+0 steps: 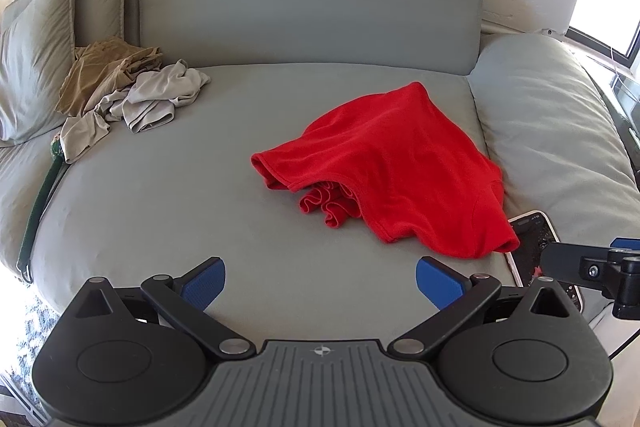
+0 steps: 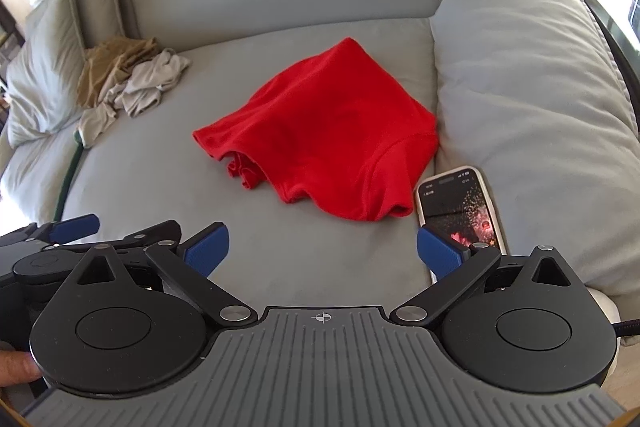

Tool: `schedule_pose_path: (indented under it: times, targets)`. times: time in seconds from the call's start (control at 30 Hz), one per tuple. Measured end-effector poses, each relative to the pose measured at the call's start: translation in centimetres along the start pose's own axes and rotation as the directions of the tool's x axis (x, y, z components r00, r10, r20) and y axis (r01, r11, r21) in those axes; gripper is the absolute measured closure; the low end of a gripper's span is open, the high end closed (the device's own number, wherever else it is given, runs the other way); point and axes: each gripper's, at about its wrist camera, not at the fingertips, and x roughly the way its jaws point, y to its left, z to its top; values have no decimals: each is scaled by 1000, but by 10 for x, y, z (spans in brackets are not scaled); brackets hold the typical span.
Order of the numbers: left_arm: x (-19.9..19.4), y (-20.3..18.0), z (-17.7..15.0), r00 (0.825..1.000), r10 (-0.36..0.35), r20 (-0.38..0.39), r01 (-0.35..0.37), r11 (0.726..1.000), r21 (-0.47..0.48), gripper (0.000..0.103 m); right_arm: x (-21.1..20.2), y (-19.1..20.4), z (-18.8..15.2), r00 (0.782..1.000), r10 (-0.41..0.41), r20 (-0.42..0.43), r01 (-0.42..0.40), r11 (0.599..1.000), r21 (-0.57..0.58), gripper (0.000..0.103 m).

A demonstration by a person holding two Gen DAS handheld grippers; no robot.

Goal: Fold clothes
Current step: 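Move both grippers open toward the crumpled red shirt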

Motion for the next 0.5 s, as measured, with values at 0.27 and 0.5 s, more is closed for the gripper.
schedule_pose_path:
  times: [0.27, 0.5]
  targets:
    - [-1, -2, 0, 1000, 2, 2, -2, 1000, 2, 1, -2, 0, -1, 1000, 3, 7, -3, 1000, 4, 3]
    - [-3, -2, 0, 1000, 6, 5, -6, 1000, -1, 1, -3, 1, -1, 1000, 14, 6, -14, 1000, -2, 3]
